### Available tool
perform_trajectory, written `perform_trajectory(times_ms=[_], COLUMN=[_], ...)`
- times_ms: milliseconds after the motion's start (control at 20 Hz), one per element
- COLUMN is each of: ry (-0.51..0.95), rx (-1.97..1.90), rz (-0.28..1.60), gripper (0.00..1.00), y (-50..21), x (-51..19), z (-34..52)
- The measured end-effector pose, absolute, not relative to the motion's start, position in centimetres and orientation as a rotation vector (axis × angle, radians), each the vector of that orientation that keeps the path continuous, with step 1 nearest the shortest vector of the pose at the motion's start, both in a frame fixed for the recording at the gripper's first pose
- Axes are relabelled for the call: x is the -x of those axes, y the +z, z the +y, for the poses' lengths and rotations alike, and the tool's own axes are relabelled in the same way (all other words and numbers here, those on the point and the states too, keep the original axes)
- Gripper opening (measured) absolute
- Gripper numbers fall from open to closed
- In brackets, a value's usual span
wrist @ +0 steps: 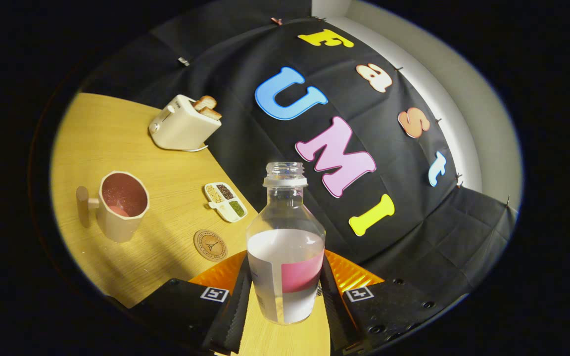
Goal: Take the bottle from table, then pour the juice into the cup, finally place the bottle on the coaster
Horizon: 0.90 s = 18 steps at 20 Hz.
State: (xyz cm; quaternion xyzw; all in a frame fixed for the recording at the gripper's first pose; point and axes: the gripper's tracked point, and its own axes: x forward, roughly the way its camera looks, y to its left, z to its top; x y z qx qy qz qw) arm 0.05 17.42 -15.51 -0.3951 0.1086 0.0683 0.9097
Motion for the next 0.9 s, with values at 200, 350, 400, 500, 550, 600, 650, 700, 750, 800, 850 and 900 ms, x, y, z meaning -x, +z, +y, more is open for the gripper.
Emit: perform_trajectory(times_ms=[200,350,400,500,550,600,650,700,750,800,850,900], ry=[0.202,0.221,0.22,0.229,0.236,0.24,0.242,0.247,0.255,0.262,0.268,0.274], rx=[0.889,0.97,1.006,1.067,1.085,1.1,1.116,1.131,1.143,1.156,1.171,1.189], rz=[0.214,0.201,0.19,0.189,0.196,0.2,0.205,0.211,0.216,0.222,0.222,0.224], gripper=[0.7,0.7,0.7,0.7,0.7,0.7,0.7,0.7,0.7,0.7,0.7,0.7], y=[-16.3,-17.0,-17.2,-18.0,-18.5,-18.8,-19.1,-19.4,-19.7,-20.0,-20.0,-20.2], x=[0.1,-0.1,-0.2,-0.1,-0.1,-0.1,-0.1,0.0,0.1,0.3,0.3,0.3], z=[19.8,20.9,21.1,21.5,21.5,21.5,21.7,21.7,21.8,21.9,22.0,22.1])
